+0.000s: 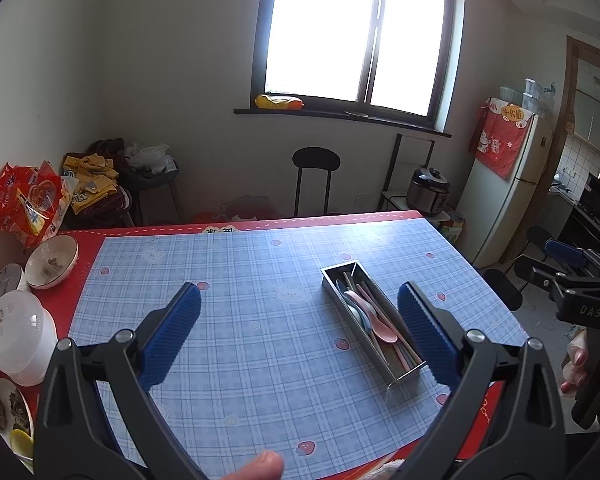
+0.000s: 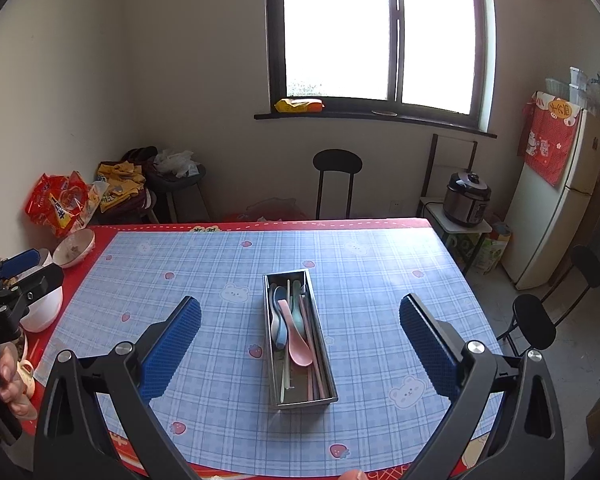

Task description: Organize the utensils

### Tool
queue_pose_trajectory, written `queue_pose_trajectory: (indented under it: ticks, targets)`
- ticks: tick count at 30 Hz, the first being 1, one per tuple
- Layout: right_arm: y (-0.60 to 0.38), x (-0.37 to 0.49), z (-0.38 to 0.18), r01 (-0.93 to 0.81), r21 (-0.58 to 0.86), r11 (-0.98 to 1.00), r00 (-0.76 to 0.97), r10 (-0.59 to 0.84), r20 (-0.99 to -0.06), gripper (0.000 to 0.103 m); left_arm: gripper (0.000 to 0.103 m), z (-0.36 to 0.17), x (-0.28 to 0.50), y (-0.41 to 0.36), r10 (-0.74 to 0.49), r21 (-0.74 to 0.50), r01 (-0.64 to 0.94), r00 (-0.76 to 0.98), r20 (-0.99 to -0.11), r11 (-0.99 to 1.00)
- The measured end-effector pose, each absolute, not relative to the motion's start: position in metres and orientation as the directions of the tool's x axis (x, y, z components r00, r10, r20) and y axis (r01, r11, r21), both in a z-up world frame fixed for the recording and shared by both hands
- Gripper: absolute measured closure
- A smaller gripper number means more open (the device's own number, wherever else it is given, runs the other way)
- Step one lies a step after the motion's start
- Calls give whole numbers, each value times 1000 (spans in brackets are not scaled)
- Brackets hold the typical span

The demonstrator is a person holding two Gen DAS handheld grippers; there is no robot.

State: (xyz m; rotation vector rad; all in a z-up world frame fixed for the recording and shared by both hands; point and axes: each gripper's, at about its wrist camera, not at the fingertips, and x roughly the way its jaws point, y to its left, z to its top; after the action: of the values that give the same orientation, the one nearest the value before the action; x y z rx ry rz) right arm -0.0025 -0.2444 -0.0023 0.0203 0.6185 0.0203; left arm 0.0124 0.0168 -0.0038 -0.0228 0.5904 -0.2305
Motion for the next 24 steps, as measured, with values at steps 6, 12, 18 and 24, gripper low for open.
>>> queue_pose_trajectory:
  ticks: [6, 12, 18, 24]
  targets:
    - [-239, -6, -1, 16, -12, 1000, 814, -20, -581, 6, 6, -6, 15, 14, -198, -82, 183, 809, -553, 980]
    - [-241, -6, -1, 38, -19, 999, 811, -42, -583, 6, 6, -9, 19, 10, -178, -61, 174, 805, -567, 983]
    - [-240, -8, 2, 57, -39, 998, 816, -69, -574, 6, 6, -8, 21, 8, -164, -42, 171, 807, -567, 984]
    - [-242, -7, 1, 67, -36, 997, 812, -75, -578, 6, 6, -8, 21, 5, -165, -37, 176, 806, -568, 984]
